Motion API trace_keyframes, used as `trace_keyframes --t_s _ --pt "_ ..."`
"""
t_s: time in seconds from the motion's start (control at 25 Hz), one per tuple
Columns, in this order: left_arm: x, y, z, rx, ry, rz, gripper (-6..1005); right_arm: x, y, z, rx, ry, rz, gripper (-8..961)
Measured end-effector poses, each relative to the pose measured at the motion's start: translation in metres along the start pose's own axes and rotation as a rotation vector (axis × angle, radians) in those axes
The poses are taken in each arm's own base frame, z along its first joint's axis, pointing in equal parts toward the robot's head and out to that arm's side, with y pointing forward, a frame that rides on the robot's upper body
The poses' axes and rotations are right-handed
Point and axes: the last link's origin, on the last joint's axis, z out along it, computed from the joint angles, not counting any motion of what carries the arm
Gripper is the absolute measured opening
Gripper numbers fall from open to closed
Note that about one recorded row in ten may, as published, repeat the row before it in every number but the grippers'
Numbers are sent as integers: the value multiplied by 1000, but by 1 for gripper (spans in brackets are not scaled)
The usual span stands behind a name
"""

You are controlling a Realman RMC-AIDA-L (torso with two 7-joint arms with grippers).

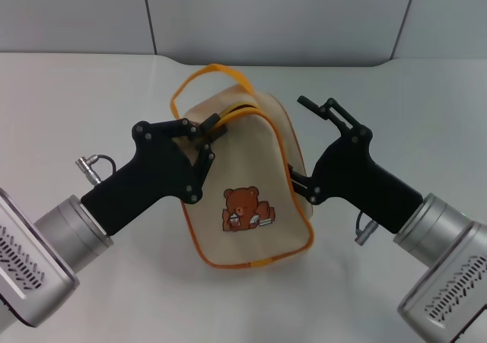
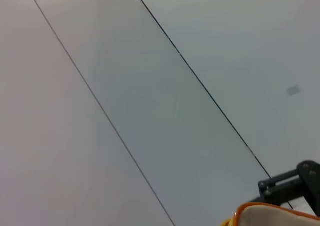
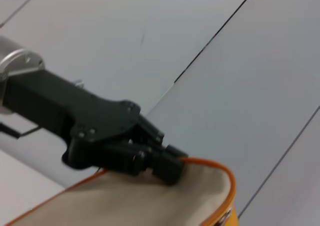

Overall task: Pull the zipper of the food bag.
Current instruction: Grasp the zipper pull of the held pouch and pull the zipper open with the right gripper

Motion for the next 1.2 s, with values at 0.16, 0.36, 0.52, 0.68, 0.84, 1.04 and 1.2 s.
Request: trace_keyframes --t_s 0.16,0.36,0.52,0.68,0.84,1.04,1.2 --pt "1 -1 2 -1 7 1 54 1 0 1 0 10 3 803" --pt "2 0 4 -5 14 0 53 -2 0 6 2 -6 10 804" --pt "2 0 4 -11 17 0 52 -5 1 7 12 -15 21 805" --pt "2 0 5 -13 18 0 51 -5 1 7 16 -18 25 774" --pt "2 1 5 -14 18 0 49 -5 1 7 16 -18 25 701" --pt "2 1 5 -16 19 0 48 -6 2 7 12 -20 25 568" --pt "2 1 5 -16 19 0 47 -6 2 7 11 -20 26 427"
